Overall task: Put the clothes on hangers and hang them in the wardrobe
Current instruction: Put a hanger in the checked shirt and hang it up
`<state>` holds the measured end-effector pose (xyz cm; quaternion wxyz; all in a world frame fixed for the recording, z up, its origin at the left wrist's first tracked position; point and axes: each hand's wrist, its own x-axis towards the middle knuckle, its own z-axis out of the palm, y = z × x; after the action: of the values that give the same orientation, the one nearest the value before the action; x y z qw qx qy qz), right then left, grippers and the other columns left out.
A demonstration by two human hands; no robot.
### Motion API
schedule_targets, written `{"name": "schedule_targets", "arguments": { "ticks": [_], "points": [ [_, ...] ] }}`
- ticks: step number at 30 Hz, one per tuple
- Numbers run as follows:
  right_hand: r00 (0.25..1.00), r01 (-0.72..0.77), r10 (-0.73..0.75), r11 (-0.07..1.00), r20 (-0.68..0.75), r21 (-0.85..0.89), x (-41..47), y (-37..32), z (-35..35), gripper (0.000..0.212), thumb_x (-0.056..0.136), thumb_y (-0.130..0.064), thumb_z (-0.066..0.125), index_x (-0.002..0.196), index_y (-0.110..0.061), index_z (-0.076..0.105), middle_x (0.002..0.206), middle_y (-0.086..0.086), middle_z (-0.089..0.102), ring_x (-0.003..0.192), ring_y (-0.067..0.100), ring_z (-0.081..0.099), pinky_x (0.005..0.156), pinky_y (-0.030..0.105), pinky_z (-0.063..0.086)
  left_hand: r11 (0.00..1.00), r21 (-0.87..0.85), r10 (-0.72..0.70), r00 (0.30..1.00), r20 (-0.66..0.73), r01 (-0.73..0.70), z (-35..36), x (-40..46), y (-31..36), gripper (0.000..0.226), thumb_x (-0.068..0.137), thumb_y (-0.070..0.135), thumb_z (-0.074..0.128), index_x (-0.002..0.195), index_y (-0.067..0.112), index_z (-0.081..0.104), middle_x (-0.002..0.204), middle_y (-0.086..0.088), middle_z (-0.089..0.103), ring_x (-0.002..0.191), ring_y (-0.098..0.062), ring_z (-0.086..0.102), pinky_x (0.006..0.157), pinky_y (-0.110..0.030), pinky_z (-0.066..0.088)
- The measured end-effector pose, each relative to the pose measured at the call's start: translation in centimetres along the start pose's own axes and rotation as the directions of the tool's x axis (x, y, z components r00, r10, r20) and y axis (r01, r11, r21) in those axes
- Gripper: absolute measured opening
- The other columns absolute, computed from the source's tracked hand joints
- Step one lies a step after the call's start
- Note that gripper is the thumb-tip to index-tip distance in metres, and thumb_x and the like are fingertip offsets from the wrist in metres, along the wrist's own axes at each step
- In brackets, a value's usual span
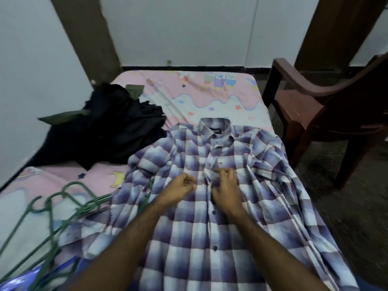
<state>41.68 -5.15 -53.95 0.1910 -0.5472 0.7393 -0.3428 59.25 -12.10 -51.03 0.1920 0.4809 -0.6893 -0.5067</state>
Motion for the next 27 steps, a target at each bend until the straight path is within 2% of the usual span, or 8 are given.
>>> {"name": "schedule_targets", "arguments": {
  "ticks": [3,5,8,12,14,16,22,27],
  "points": [
    [0.981,0.192,-0.187,0.940,0.043,-0.281,-1.8,-2.8,0.4,0.054,0.090,-0.004,0.055,0.135,-0.033,0.050,0.151,-0.002,0.033,0.135,0.023,0.035,0.115,0.044,0.035,0.958,0.231,0.176,0.984,0.002,-0.171,-6.1,-5.7,-1.0,0.014,0.092,0.015,0.062,0.100,0.024,0.070,0.099,0.010,0.071,0.095,-0.006,0.067,0.085,-0.027,0.052],
    [0.942,0.335,-0.305,0.887,0.139,-0.317,-2.8,-5.6,1.0,0.056,0.085,-0.005,0.056,0.134,-0.031,0.052,0.151,0.000,0.036,0.137,0.025,0.037,0.115,0.043,0.031,0.885,0.409,0.306,0.941,-0.145,-0.225,-10.2,-10.1,-2.2,0.019,0.088,0.015,0.059,0.099,0.026,0.070,0.099,0.010,0.067,0.094,-0.009,0.063,0.086,-0.032,0.050],
    [0.808,0.567,-0.486,0.794,0.333,-0.217,-4.7,-11.1,3.0,0.049,0.083,-0.013,0.049,0.131,-0.021,0.057,0.141,0.004,0.047,0.124,0.030,0.048,0.103,0.047,0.043,0.705,0.708,0.428,0.813,-0.395,-0.028,-15.4,-16.7,-5.2,0.022,0.083,0.026,0.055,0.103,0.029,0.064,0.103,0.007,0.061,0.098,-0.022,0.060,0.083,-0.043,0.048],
    [0.601,0.739,-0.548,0.658,0.582,-0.144,-7.7,-17.3,7.8,0.059,0.084,-0.024,0.037,0.142,-0.018,0.048,0.143,0.010,0.044,0.120,0.036,0.051,0.098,0.050,0.046,0.647,0.645,0.031,0.831,-0.555,0.407,-19.4,-23.7,-9.9,0.041,0.085,0.043,0.057,0.124,0.030,0.057,0.123,0.002,0.058,0.115,-0.029,0.057,0.090,-0.047,0.045],
    [0.527,0.772,-0.500,0.620,0.687,-0.141,-9.2,-19.3,9.9,0.063,0.089,-0.019,0.050,0.151,-0.019,0.038,0.150,0.012,0.037,0.127,0.037,0.047,0.103,0.049,0.044,0.664,0.583,-0.152,0.847,-0.509,0.469,-20.0,-25.5,-11.2,0.033,0.089,0.044,0.056,0.120,0.033,0.058,0.116,0.005,0.065,0.113,-0.023,0.060,0.092,-0.040,0.045],
    [0.489,0.804,-0.459,0.567,0.742,-0.179,-10.4,-20.3,11.0,0.064,0.094,-0.023,0.057,0.153,-0.023,0.035,0.152,0.011,0.035,0.131,0.036,0.043,0.107,0.047,0.042,0.702,0.554,-0.176,0.863,-0.474,0.447,-19.6,-26.0,-11.4,0.023,0.092,0.041,0.055,0.112,0.032,0.061,0.107,0.006,0.070,0.105,-0.019,0.064,0.088,-0.034,0.047],
    [0.524,0.822,-0.475,0.500,0.707,-0.273,-10.9,-20.1,10.9,0.044,0.095,-0.025,0.058,0.137,-0.020,0.047,0.138,0.010,0.043,0.122,0.033,0.047,0.095,0.044,0.044,0.699,0.587,-0.150,0.886,-0.439,0.409,-18.4,-25.9,-11.4,0.022,0.096,0.038,0.043,0.107,0.026,0.057,0.117,-0.001,0.061,0.103,-0.025,0.060,0.090,-0.041,0.047],
    [0.678,0.697,-0.439,0.639,0.590,-0.326,-10.6,-19.7,10.6,0.033,0.095,-0.034,0.062,0.122,-0.017,0.051,0.130,0.006,0.052,0.117,0.027,0.049,0.088,0.038,0.046,0.622,0.685,-0.146,0.916,-0.374,0.379,-17.4,-26.6,-11.7,0.036,0.096,0.052,0.047,0.114,0.022,0.044,0.115,-0.001,0.048,0.095,-0.026,0.057,0.086,-0.042,0.043]
  ]
}}
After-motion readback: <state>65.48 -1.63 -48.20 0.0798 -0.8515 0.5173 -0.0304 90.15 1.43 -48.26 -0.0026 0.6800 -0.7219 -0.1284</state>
